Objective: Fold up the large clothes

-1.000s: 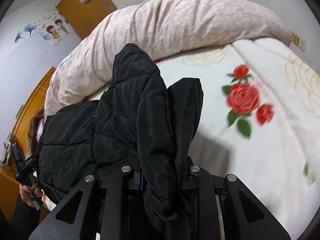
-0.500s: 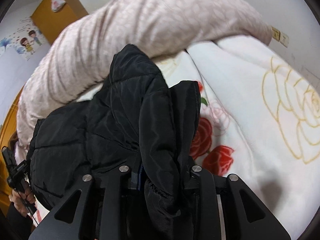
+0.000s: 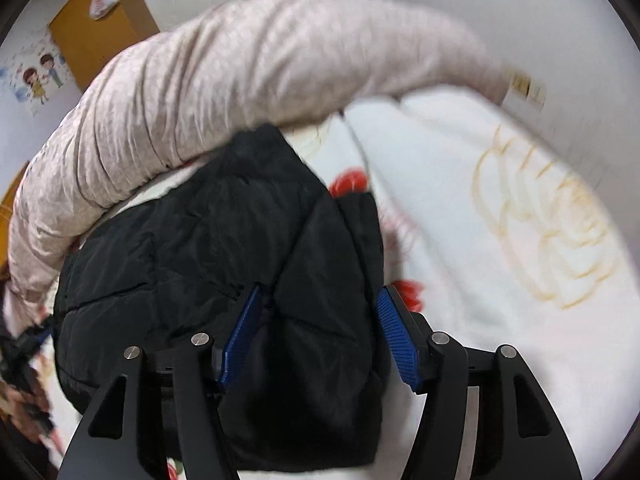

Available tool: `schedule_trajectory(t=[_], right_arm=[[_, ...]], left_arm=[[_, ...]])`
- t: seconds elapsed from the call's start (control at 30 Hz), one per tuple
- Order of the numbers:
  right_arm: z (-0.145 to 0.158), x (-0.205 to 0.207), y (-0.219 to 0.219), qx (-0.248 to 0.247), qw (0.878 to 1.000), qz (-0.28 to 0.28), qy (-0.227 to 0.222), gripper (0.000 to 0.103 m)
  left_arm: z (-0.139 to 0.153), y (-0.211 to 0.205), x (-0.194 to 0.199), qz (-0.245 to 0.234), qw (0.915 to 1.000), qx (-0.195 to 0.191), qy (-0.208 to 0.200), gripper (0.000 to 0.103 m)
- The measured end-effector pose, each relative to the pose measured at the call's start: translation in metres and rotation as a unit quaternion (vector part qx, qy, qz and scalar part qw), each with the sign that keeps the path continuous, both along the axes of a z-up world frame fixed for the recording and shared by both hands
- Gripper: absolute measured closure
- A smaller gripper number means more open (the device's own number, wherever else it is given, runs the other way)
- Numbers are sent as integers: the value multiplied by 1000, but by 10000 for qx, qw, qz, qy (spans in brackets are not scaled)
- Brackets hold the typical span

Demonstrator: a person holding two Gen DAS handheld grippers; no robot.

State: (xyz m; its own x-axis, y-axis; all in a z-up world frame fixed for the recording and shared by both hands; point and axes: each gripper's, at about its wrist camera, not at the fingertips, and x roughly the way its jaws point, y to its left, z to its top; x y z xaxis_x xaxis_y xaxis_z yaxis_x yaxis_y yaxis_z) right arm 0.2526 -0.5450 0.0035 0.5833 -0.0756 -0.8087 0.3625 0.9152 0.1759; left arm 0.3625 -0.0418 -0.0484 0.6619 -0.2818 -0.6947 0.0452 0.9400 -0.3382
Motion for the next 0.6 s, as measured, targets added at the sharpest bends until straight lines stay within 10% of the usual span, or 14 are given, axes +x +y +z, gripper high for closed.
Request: schedule_trajectory(t=[0.33, 0.6], right_arm=[[-42, 18, 50, -581, 9950, 545, 604, 42], [-19, 1, 59, -707, 9947, 516, 534, 42]], left_arm=[[-33, -50, 8, -522, 9965, 575, 319, 45], [-19, -48, -4, -502, 9962, 689, 189, 44]])
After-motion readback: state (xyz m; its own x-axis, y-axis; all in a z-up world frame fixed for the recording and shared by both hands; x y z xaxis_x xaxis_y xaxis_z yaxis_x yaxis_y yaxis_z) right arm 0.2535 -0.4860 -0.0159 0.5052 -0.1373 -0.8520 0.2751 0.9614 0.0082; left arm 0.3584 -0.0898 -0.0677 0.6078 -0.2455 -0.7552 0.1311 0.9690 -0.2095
